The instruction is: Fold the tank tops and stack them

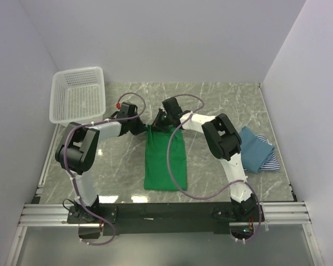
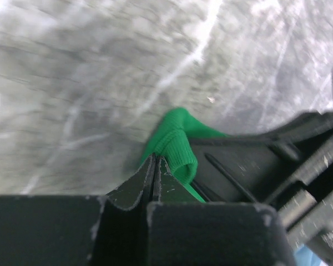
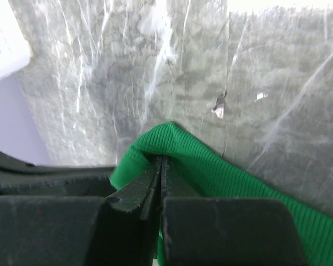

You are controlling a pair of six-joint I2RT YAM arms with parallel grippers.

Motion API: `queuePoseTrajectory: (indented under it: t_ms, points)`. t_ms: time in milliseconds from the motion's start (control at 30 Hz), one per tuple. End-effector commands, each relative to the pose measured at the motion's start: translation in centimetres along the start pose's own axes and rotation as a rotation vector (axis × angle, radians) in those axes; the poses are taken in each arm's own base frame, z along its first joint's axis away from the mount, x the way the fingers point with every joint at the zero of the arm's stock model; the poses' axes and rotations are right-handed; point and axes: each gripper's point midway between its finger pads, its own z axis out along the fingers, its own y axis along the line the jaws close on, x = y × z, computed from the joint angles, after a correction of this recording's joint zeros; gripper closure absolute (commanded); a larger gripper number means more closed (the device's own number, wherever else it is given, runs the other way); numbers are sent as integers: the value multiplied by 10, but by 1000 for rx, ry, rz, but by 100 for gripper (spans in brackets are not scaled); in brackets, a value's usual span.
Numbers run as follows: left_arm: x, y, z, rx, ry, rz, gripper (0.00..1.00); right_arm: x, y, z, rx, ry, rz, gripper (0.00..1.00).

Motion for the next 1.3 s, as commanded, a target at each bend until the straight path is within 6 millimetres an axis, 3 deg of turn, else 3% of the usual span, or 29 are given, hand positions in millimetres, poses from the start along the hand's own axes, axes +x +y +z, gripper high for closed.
queuePoseTrajectory:
  t_ms: [0,333,633,800,1067,1133,1167,1233,1267]
  points:
    - [0,-34,-7,101,-8,34,99,-13,8,2,-58,-8,21,97]
    - [10,-31,6,66,4,46,99,-20,4,1,-138,34,95,97]
    - [22,-7,24,-34,24,40,99,-51,20,-14,-225,16,131,96]
    - [19,-10,24,-35,13,37,97,-71,33,-32,-272,-9,109,94]
    - [0,-41,15,29,-24,69,86,-104,46,-79,-223,-138,35,91]
    - [-1,-44,16,35,-23,69,85,-98,34,-85,-172,-147,29,91]
    - [-1,-43,18,28,-22,70,84,-101,40,-97,-170,-173,15,91]
    - [0,-44,25,29,-13,70,83,-93,21,-103,-106,-197,14,91]
    - [1,-43,28,26,-6,73,83,-91,24,-115,-100,-213,7,91]
